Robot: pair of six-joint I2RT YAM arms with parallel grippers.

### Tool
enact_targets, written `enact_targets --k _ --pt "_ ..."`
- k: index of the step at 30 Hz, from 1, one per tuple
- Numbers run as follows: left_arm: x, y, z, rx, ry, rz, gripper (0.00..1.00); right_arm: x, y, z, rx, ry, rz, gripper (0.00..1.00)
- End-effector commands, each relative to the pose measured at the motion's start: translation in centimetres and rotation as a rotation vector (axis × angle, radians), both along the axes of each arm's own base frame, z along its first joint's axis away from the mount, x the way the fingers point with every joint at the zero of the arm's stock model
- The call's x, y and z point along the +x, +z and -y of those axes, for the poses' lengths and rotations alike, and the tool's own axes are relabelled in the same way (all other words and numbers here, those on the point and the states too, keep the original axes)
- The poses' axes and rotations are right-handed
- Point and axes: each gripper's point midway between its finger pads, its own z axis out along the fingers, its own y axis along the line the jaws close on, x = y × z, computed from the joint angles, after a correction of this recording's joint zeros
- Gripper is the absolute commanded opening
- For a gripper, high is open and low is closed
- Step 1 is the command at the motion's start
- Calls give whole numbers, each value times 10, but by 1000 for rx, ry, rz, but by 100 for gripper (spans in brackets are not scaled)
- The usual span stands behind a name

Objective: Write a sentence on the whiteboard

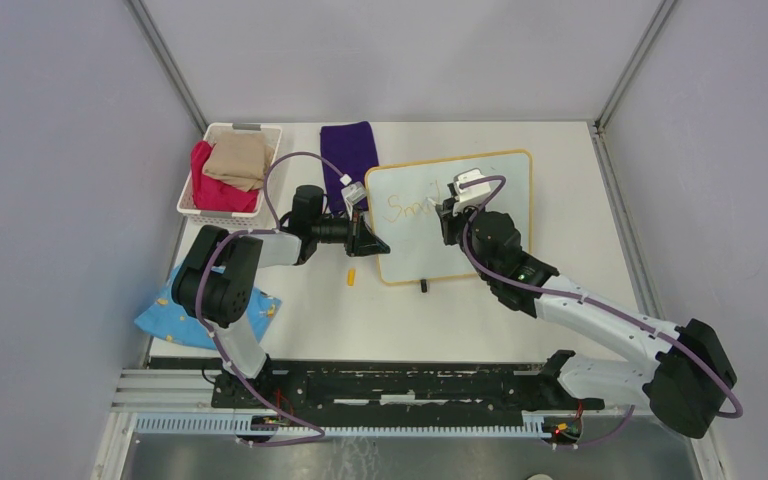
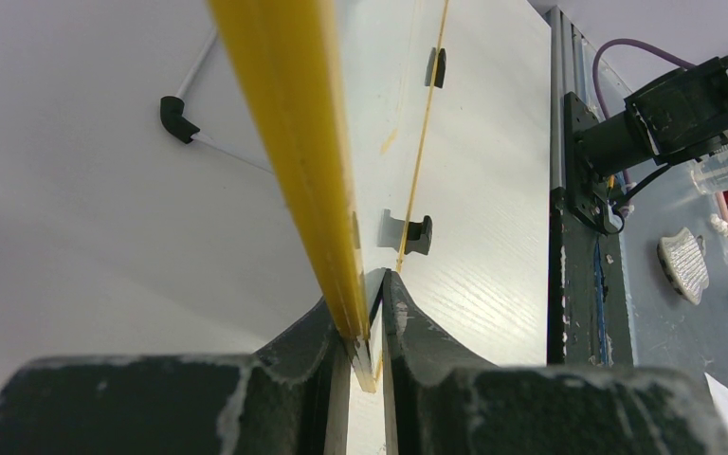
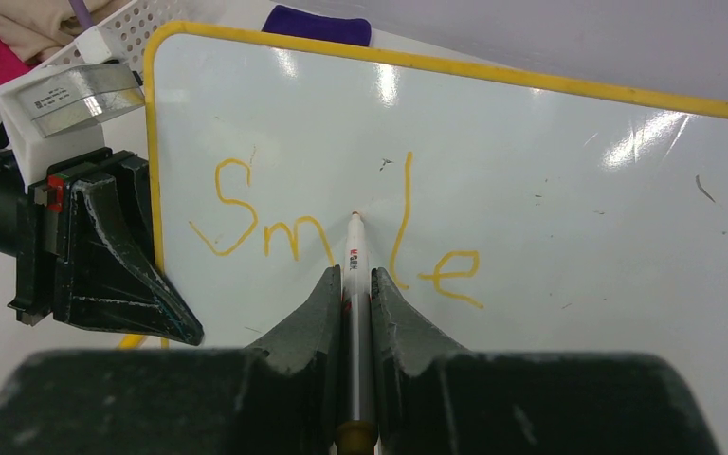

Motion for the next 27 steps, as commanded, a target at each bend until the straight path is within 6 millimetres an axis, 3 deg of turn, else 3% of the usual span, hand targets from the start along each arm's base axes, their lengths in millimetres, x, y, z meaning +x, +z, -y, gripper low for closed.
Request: enact_targets --k 1,10,16,23,27 --pt "-9 -58 -9 178 54 -47 2 6 13 -2 28 -9 29 0" --pt "-8 -58 -9 182 57 -47 2 6 10 8 16 -39 14 0" --pt "-8 -58 -9 185 59 -48 2 6 8 2 21 -14 2 0" --pt "-7 -59 -10 191 65 -47 2 -11 44 8 113 27 73 0" --pt "-6 -60 -10 196 70 -49 2 -24 53 22 132 19 89 0"
